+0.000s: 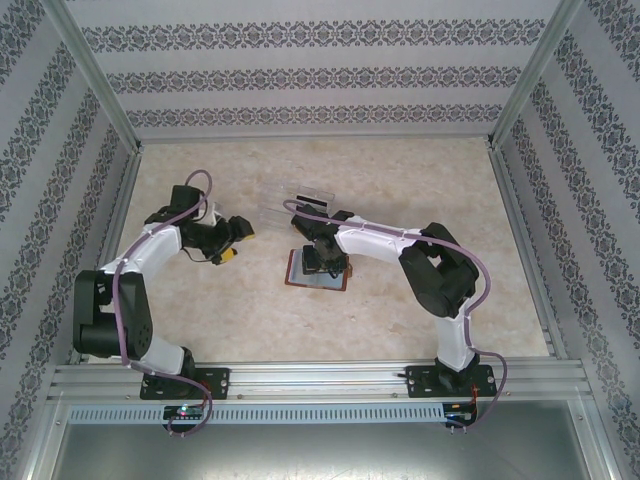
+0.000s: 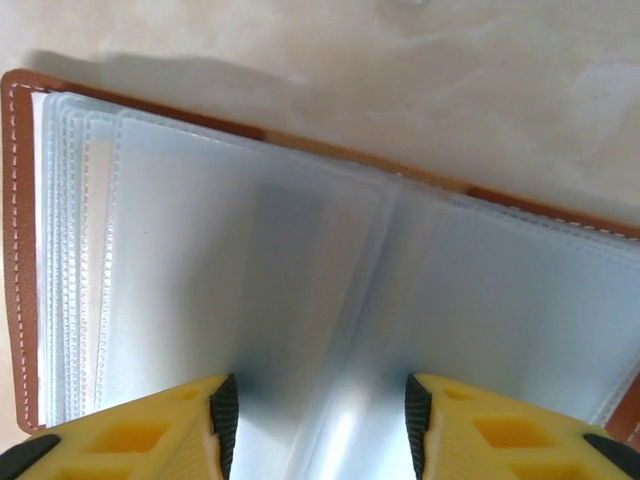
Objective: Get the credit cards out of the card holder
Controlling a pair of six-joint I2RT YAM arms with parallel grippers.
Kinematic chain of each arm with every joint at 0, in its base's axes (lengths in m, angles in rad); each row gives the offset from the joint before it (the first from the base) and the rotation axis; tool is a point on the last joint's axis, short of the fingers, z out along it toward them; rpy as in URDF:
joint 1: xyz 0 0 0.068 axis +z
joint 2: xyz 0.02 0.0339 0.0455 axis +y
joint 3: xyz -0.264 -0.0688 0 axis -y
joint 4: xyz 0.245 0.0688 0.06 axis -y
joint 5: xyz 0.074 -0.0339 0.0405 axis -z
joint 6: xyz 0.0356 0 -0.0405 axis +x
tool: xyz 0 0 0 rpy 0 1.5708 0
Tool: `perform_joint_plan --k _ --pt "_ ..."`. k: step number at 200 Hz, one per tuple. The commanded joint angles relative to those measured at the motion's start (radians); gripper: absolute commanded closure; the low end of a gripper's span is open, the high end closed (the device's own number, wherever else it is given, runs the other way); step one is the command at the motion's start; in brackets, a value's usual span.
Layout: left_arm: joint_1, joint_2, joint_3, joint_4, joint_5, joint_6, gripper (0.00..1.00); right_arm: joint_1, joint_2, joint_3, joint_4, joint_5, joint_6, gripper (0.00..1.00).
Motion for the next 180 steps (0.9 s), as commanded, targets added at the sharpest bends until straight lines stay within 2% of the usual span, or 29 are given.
perform_joint_plan --k 1,31,52,86,142,180 --pt "-0.078 0.028 -0.02 0.078 0.008 -0.029 0.33 -0.019 0.016 -0.05 -0.007 0.022 -0.004 0.55" --pt "-0.193 0.097 -0.005 0.111 0.0 -0.046 0.45 -0.03 0.004 -0.093 0.031 -0.005 -0.023 0.6" --pt "-0.266 0.129 -0.003 0.155 -0.003 -0.068 0.49 -0.035 -0.013 -0.124 0.064 -0.016 -0.025 0.62" --pt "-0.344 0.167 0.005 0.2 -0.009 -0.098 0.6 -0.038 -0.026 -0.154 0.106 -0.034 -0.032 0.65" --pt "-0.383 0.159 0.01 0.216 -0.06 -0.117 0.73 -0.044 -0.025 -0.161 0.122 -0.042 -0.035 0.66" --pt "-0.397 0.177 0.044 0.205 -0.051 -0.112 0.73 -0.049 -0.024 -0.165 0.121 -0.043 -0.029 0.66"
